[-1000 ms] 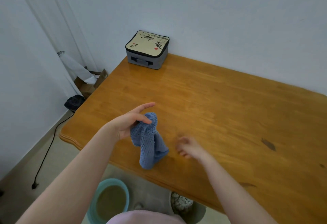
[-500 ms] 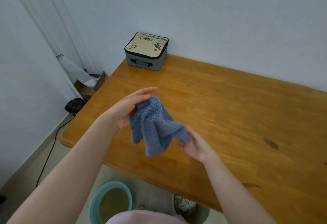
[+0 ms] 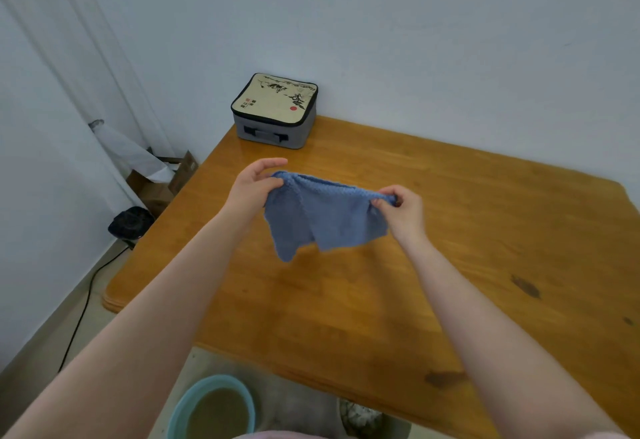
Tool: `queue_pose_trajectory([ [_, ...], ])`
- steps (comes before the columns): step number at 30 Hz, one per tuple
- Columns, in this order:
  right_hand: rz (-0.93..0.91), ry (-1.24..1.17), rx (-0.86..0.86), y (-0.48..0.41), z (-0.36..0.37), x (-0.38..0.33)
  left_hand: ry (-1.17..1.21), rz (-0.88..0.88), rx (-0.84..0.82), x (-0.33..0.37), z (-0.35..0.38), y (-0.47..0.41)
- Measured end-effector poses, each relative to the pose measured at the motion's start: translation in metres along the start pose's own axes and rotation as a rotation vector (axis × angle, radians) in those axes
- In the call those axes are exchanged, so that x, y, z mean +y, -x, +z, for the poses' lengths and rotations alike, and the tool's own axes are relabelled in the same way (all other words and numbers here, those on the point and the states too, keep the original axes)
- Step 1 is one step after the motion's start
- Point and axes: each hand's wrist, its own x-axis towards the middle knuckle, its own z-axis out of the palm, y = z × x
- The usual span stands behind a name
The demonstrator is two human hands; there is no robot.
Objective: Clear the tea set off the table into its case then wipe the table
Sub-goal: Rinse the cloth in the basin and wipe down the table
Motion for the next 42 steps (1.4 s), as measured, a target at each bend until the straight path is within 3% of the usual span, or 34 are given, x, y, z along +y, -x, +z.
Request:
queue_pose_trajectory([
  [5, -0.158, 0.058, 0.044, 0.001, -0.021, -0.016, -0.070, 0.239, 0.064, -0.006, -0.009, 0.003],
  [9, -0.231, 0.264, -0.096, 0.027, -0.031, 0.019, -0.238, 0.183, -0.048, -0.041, -0.025, 0.020],
  [16, 0.082, 0.554, -0.606, 0.103, -0.022, 0.112, -0.666, -0.019, -0.360, -0.150, -0.027, 0.053],
  [20, 0.190, 0.511, -0.708, 0.126, -0.028, 0.127, -0.698, -0.069, -0.414, -0.174, -0.027, 0.064],
  [24, 0.172, 0.572, -0.677, 0.136, -0.035, 0.132, -0.764, -0.080, -0.447, -0.180, -0.025, 0.063],
  [28, 0.087, 0.496, -0.526, 0.139, -0.037, 0.132, -0.783, -0.051, -0.446, -0.174, -0.023, 0.050],
  [33, 0.184, 0.258, -0.208, 0.105, -0.035, 0.132, -0.691, -0.012, -0.284, -0.155, -0.012, 0.010],
  [38, 0.201, 0.290, -0.080, 0.054, -0.023, 0.133, -0.690, 0.061, -0.061, -0.145, 0.019, -0.041],
  [42, 0.252, 0.352, -0.042, 0.020, -0.011, 0.152, -0.807, 0.117, -0.021, -0.160, 0.041, -0.073],
])
